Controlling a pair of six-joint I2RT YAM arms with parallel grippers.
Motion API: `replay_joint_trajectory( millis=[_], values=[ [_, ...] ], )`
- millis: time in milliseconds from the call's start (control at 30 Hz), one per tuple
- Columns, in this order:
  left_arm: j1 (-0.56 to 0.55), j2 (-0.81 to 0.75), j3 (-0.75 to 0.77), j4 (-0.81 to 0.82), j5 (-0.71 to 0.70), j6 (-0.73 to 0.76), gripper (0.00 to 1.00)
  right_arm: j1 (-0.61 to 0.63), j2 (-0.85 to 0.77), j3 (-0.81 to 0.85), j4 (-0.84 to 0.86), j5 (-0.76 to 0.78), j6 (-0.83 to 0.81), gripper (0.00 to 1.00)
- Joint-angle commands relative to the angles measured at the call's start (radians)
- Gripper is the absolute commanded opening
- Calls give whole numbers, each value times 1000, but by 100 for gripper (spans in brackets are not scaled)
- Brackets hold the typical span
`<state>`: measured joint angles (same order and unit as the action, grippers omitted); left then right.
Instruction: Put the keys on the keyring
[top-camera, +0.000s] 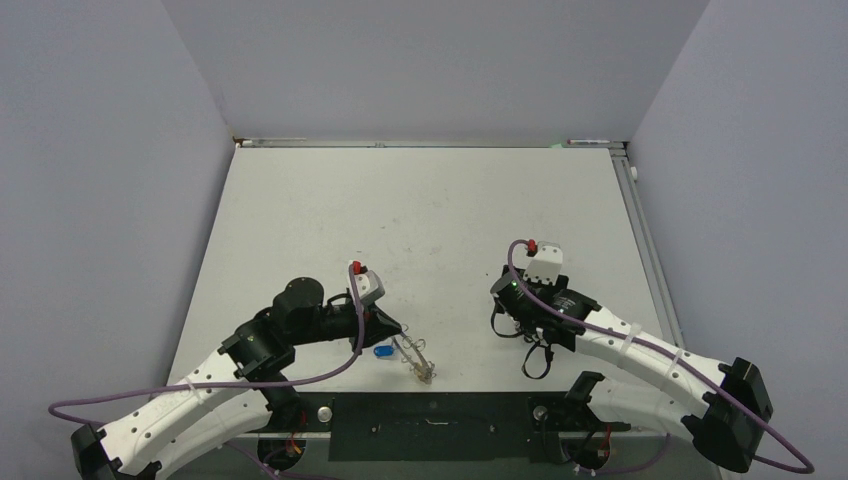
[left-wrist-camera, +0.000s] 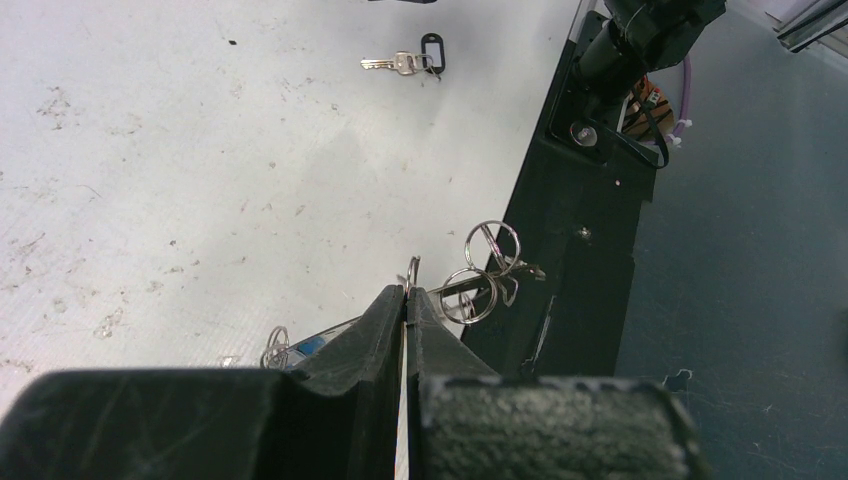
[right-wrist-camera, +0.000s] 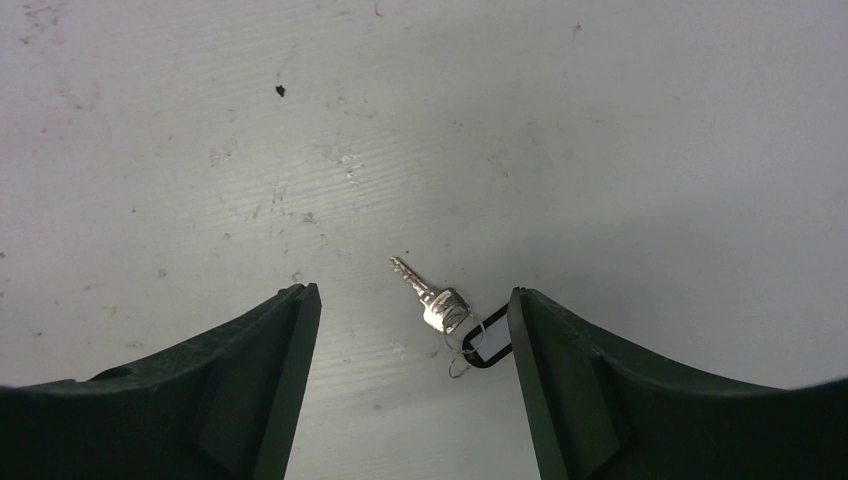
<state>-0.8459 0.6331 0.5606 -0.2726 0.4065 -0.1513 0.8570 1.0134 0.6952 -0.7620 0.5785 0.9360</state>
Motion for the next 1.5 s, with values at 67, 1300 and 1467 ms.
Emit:
replay_joint_trajectory(
  millis=[67, 1300, 1467],
  values=[
    [-19, -26, 52, 32, -36, 7, 0, -26, 79, -31, -13, -70, 103, 69],
    [-66, -52, 27, 47, -64, 12, 0, 141, 221, -160, 20, 45, 325, 38],
    [-70, -50, 25, 46, -67, 13, 0, 149, 225, -161, 31, 51, 320, 33]
  ],
)
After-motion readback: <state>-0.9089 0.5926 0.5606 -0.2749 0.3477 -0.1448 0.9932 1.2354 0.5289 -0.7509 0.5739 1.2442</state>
